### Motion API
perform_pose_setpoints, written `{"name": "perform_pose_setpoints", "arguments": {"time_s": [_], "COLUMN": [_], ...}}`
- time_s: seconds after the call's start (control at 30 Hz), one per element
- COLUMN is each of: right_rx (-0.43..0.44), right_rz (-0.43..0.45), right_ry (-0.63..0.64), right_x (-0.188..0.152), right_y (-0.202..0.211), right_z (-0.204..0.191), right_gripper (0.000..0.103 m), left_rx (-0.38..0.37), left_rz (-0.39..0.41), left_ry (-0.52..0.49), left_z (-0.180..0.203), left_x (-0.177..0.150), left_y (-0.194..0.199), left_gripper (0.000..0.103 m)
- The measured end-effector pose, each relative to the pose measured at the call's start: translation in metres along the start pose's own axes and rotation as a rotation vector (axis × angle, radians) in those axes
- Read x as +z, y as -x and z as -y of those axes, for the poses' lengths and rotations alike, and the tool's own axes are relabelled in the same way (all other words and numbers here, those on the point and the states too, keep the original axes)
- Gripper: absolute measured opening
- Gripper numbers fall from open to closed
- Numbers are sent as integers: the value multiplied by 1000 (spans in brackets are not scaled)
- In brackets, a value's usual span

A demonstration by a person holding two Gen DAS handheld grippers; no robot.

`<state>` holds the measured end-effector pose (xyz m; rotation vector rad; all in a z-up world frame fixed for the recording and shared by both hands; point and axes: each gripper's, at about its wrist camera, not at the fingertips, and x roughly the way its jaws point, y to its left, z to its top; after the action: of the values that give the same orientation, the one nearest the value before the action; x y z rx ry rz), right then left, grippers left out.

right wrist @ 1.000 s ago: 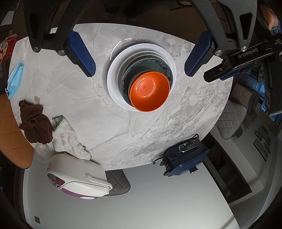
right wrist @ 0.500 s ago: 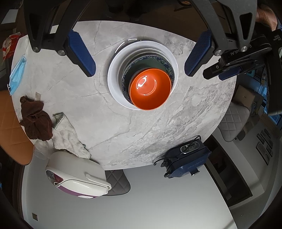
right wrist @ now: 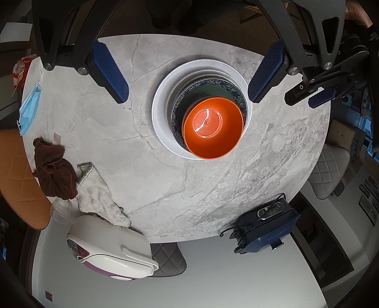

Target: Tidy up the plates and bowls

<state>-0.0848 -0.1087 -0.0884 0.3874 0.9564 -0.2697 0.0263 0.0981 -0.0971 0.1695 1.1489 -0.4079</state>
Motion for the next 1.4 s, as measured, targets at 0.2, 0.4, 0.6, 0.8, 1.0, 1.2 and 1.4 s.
{"name": "perform_pose_setpoints", "arguments": {"time_s": [0.2,0.4,0.6,0.8,1.0,1.2,1.4], "right_rx": [-39,-59,-56,-59,-56,-57,-56], "right_rz": [-7,-2,-2,0,-5,-7,-9], "right_ry": [5,25,32,45,49,53,53], "right_x": [3,7,8,11,12,13,13], "right_y": [-3,-3,-3,-5,-6,-8,-10], "right_z": [-1,-4,-7,-10,-12,-13,-14], "right_gripper": [103,103,103,103,103,103,103], "left_rx": [-8,-18,-24,-27,-25,-28,-32], "left_rz": [3,0,-4,-1,-1,0,-1], "left_ry": [2,1,3,9,6,6,2], "left_z": [1,4,6,3,5,7,9], "left_x": [6,9,10,12,13,13,13], "left_y": [1,0,-2,-2,-3,-3,-5], "left_gripper": [65,65,65,65,65,65,65]}}
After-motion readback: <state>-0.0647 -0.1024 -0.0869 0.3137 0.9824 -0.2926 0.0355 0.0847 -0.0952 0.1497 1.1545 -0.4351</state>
